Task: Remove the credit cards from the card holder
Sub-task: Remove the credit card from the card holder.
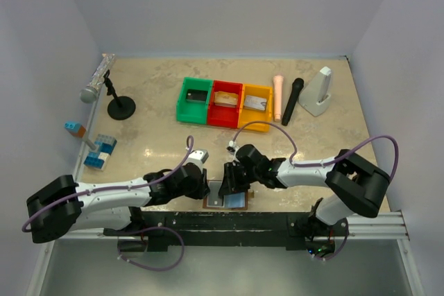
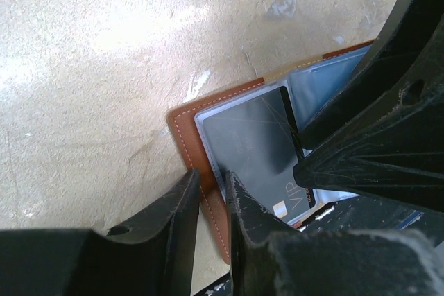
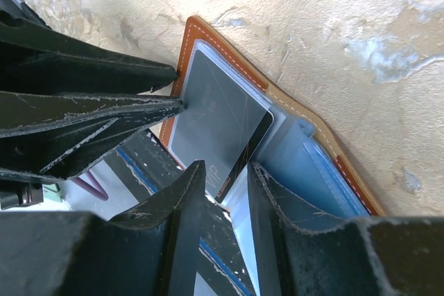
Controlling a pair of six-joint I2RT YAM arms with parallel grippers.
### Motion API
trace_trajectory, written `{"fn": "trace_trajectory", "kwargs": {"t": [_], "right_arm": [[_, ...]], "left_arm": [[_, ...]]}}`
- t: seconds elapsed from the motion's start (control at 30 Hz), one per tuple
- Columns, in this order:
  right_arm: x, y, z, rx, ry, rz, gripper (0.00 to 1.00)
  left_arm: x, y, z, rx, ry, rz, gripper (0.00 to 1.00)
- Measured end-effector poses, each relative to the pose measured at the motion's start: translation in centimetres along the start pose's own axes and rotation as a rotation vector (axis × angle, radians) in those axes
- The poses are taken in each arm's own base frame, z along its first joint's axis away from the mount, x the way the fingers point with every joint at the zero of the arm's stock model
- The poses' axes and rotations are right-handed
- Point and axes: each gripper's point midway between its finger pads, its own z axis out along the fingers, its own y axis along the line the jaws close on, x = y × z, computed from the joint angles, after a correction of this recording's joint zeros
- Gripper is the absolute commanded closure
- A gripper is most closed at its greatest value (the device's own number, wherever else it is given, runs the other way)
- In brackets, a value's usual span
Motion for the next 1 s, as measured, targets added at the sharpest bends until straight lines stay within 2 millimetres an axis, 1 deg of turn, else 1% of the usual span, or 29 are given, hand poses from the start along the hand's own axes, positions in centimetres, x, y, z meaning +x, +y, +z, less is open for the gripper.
{"fn": "trace_trajectory", "kwargs": {"t": [0.27,0.6,1.0], "right_arm": [[-0.11,-0.38,-0.22,0.026,-0.011,0.009,0.62],[-0.23,-0.49,-0.16,0.015,-0.023,0.024,0.62],[-0.23,-0.61,-0.34,-0.058,-0.052,0.057,0.64]], "left_arm": [[-0.03,-0.05,-0.05,0.002,-0.001,-0.002,0.73],[0.26,0.11,0.18,-0.005,0.011,0.0,0.83],[0.09,-0.04,0.64,-0.001,0.002,-0.003,0.92]]}}
